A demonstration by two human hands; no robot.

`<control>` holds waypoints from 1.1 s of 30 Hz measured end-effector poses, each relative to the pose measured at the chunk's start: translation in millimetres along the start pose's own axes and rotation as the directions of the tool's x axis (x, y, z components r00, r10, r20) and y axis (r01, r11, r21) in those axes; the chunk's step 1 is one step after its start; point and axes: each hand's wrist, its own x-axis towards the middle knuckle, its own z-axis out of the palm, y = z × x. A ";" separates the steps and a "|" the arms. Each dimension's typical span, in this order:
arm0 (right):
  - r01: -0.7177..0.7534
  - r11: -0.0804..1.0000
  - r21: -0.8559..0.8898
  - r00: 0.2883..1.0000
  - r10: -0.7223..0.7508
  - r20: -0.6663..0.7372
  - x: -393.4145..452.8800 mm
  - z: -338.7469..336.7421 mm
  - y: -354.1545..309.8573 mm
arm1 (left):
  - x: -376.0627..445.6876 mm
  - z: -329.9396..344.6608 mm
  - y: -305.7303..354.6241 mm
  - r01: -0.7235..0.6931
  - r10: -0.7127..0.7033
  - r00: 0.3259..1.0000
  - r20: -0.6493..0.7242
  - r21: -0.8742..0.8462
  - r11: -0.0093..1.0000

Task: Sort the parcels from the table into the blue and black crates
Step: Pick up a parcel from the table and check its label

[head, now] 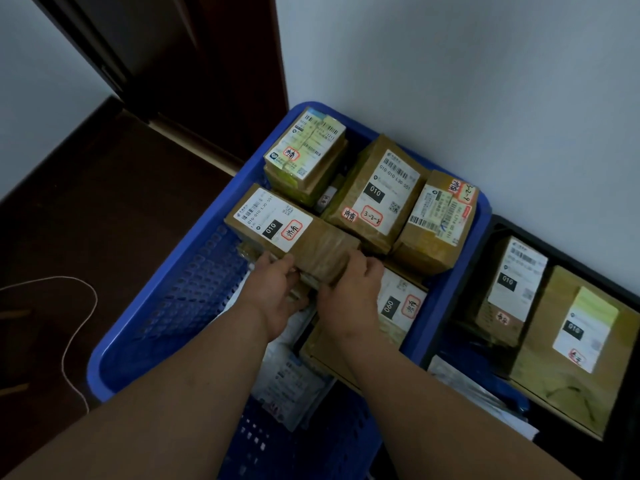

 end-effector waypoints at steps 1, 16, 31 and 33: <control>-0.063 0.993 0.098 0.998 0.060 0.037 -1.2 1.3 3.0 | 1.3 0.4 -0.1 0.008 -0.008 1.000 -0.019 -0.013 1.000; -0.303 0.940 0.155 0.944 0.274 0.184 28.4 -14.4 -7.7 | 6.4 10.1 14.8 -0.003 0.003 0.999 -0.051 0.003 1.000; -0.378 0.925 -0.026 0.893 0.372 0.253 51.1 -27.8 -27.5 | 7.6 5.8 7.3 -0.145 0.148 0.988 -0.048 0.065 0.987; -0.381 0.924 -0.042 0.891 0.379 0.248 51.9 -25.9 -27.1 | 14.0 -2.9 -7.3 -0.117 0.130 0.990 -0.052 0.207 0.971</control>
